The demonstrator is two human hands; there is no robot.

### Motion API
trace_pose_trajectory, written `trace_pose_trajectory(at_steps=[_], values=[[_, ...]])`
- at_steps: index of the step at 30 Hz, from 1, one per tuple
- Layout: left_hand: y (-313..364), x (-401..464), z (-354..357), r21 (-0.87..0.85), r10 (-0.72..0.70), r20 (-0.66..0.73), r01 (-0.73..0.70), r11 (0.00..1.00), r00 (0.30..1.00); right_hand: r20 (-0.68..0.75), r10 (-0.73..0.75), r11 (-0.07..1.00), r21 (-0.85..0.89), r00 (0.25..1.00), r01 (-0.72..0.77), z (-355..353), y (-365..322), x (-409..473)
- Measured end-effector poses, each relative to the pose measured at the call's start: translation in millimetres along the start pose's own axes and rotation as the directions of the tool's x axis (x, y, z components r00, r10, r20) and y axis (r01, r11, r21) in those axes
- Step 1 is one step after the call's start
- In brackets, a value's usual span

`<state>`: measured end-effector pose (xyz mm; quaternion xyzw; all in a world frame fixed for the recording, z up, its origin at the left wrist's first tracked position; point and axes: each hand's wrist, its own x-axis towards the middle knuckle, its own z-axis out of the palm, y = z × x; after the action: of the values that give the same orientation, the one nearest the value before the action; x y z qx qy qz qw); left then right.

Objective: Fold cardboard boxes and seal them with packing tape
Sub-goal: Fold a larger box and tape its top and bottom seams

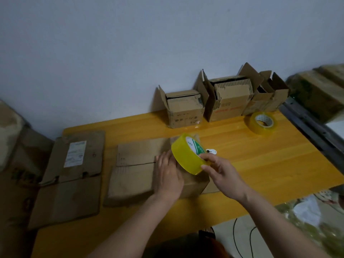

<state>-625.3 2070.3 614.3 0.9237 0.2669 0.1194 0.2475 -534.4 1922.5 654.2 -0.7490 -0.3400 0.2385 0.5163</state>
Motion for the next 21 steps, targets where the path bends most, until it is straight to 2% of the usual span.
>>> trace_pose_trajectory(at_steps=[1, 2, 3, 4, 7, 9, 10, 12, 15, 17, 19, 21], values=[[-0.9, 3.0, -5.8, -0.189, -0.115, -0.059, 0.102, 0.977, 0.992, 0.016, -0.003, 1.000, 0.000, 1.000, 0.003, -0.1, -2.1, 0.6], [-2.5, 7.9, -12.7, -0.402, -0.256, -0.057, 0.213, 0.890, 0.965, 0.032, -0.008, 1.000, -0.019, 0.999, 0.009, -0.4, -4.4, 1.4], [-5.4, 14.5, -19.4, -0.600, -0.365, 0.010, 0.298, 0.743, 0.931, 0.047, -0.013, 0.999, -0.044, 0.999, 0.015, -0.6, -6.7, 1.9], [-8.6, 21.5, -26.3, -0.729, -0.419, 0.099, 0.352, 0.587, 0.903, 0.054, -0.018, 0.997, -0.078, 0.998, 0.022, -0.6, -8.4, 2.1], [-15.8, 35.4, -43.7, -0.853, -0.367, 0.337, 0.446, 0.272, 0.867, 0.070, -0.020, 0.991, -0.127, 0.997, 0.029, 1.3, -11.9, 2.4], [-17.3, 38.1, -48.5, -0.866, -0.311, 0.418, 0.478, 0.147, 0.853, 0.097, -0.017, 0.990, -0.139, 0.995, 0.031, 1.8, -12.9, 2.6], [-18.8, 38.1, -47.9, -0.863, -0.305, 0.435, 0.489, 0.126, 0.847, 0.111, -0.019, 0.988, -0.147, 0.994, 0.035, 1.5, -13.5, 2.9], [-22.6, 37.3, -45.7, -0.850, -0.315, 0.419, 0.490, 0.192, 0.851, 0.137, -0.016, 0.982, -0.183, 0.990, 0.041, 0.6, -14.5, 5.0], [-25.8, 38.0, -39.8, -0.763, -0.388, 0.325, 0.482, 0.431, 0.862, 0.189, 0.004, 0.976, -0.213, 0.982, 0.037, 0.5, -15.5, 9.5], [-21.4, 35.7, -38.2, -0.709, -0.436, 0.226, 0.454, 0.539, 0.871, 0.229, 0.000, 0.962, -0.265, 0.973, 0.063, 2.4, -11.8, 13.7], [-17.7, 32.0, -36.6, -0.695, -0.437, 0.130, 0.396, 0.600, 0.890, 0.266, -0.008, 0.903, -0.411, 0.964, 0.121, 6.8, -6.0, 16.5], [-15.7, 27.6, -35.2, -0.672, -0.434, 0.086, 0.374, 0.639, 0.897, 0.255, -0.104, 0.780, -0.579, 0.961, 0.238, 16.0, 0.3, 17.5]])
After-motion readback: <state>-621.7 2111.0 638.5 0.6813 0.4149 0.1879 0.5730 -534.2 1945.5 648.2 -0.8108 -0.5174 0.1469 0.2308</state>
